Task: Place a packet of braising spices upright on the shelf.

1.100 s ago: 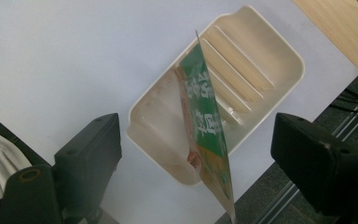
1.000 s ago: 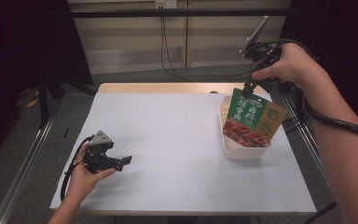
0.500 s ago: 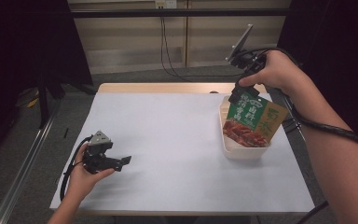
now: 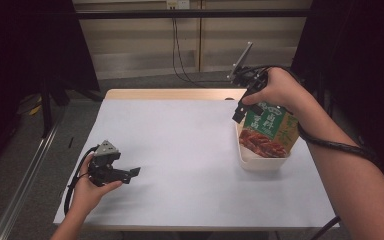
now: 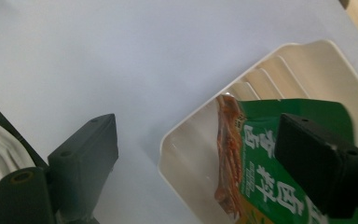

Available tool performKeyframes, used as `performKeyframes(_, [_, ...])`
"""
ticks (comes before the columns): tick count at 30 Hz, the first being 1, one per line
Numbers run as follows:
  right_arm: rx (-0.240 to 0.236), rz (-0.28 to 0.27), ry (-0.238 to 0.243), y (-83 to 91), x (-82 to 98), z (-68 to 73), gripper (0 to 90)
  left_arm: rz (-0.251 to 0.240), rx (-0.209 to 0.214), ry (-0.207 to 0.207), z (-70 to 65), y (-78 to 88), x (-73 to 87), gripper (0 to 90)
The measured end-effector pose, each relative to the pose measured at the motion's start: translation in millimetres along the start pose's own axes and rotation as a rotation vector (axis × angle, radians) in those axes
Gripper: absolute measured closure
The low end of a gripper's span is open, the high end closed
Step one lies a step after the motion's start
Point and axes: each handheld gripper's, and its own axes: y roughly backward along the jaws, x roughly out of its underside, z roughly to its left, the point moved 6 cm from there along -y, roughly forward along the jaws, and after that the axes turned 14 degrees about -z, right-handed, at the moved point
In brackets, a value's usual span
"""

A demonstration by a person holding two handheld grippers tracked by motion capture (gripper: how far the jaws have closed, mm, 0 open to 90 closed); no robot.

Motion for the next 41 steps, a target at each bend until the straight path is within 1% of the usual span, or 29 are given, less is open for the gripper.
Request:
performKeyframes(1, [-0.003,-0.002,-0.001,-2.0,-0.1,1.4,13.0,0.0,0.0,0.006,-0.4,-0.1,0.2,6.1])
performKeyframes(3, [0.006,0.007,0.028,-7.5,0.6,4.4,12.8,0.001,0.001,0.004,-0.6,-0.2,0.3,6.0])
performKeyframes(4, [0.001,0.005,0.038,-10.7,0.9,6.2,12.5,0.001,0.001,0.005,-0.7,-0.2,0.3,6.0])
performKeyframes(5, [-0.001,0.011,0.035,-12.4,1.3,8.1,12.2,-0.001,0.002,0.005,-1.0,-0.2,0.1,6.0])
performKeyframes(6, [0.002,0.014,0.049,-15.3,1.8,9.9,12.1,-0.001,0.002,0.005,-0.9,-0.1,0.0,6.0])
performKeyframes(7, [0.003,0.015,0.046,-17.0,1.9,11.7,12.1,-0.001,0.001,0.005,-0.8,-0.1,0.1,6.0])
performKeyframes(8, [0.001,0.022,0.061,-19.3,2.5,12.6,12.0,-0.001,0.001,0.006,-0.7,-0.2,0.1,6.1])
performKeyframes(11, [-0.009,0.023,0.059,-24.1,3.2,16.7,12.2,-0.002,0.001,0.005,-0.9,-0.2,0.1,6.1])
performKeyframes(12, [-0.016,0.026,0.074,-26.1,3.6,18.0,12.2,-0.001,0.002,0.005,-1.0,-0.3,0.1,6.0])
performKeyframes(13, [-0.022,0.022,0.071,-28.5,3.9,19.5,12.2,-0.001,0.002,0.005,-1.1,-0.3,0.1,6.1])
performKeyframes(15, [-0.017,0.025,0.078,-32.1,4.6,21.4,12.0,0.002,0.002,-0.001,-1.0,-0.5,0.5,6.1])
performKeyframes(16, [-0.019,0.023,0.092,-34.7,5.0,22.5,12.0,0.001,0.003,0.004,-1.4,-0.8,0.6,6.1])
performKeyframes(20, [-0.033,0.035,0.098,-45.8,7.1,31.8,12.9,0.002,0.003,0.004,-1.5,-1.2,0.7,6.0])
performKeyframes(23, [-0.049,0.026,0.115,-54.8,7.0,37.4,13.0,0.002,0.004,0.005,-2.0,-1.3,0.8,6.1])
performKeyframes(24, [-0.052,0.019,0.119,-58.3,6.9,39.5,12.9,0.015,0.007,-0.008,-1.0,-0.3,1.1,6.1])
performKeyframes(25, [-0.051,0.02,0.117,-61.5,7.0,42.0,12.9,0.013,0.007,-0.007,-0.9,-0.4,1.0,6.0])
performKeyframes(30, [-0.099,0.02,0.134,-77.9,9.4,55.1,13.0,0.015,0.009,-0.006,-1.3,-0.6,1.2,6.0])
performKeyframes(32, [-0.103,0.02,0.14,-83.8,10.6,59.6,12.9,0.017,0.011,-0.004,-1.5,-0.5,1.3,6.1])
performKeyframes(34, [-0.115,0.007,0.145,-89.0,11.1,63.0,12.8,0.017,0.011,-0.001,-1.6,-0.7,1.4,6.1])
performKeyframes(35, [-0.115,0.007,0.145,-89.0,11.1,63.0,12.8,0.017,0.011,-0.001,-1.6,-0.7,1.4,6.1])
performKeyframes(36, [-0.128,-0.003,0.144,-95.0,12.1,67.5,12.5,0.025,0.016,-0.011,-1.1,-0.7,1.7,6.1])
performKeyframes(39, [-0.127,-0.026,0.148,-101.7,14.2,71.3,12.0,0.023,0.016,-0.011,-1.9,-1.7,1.8,6.1])
performKeyframes(41, [-0.121,-0.054,0.162,-106.7,17.4,72.9,11.4,0.019,0.017,-0.006,-2.4,-2.8,1.9,6.0])
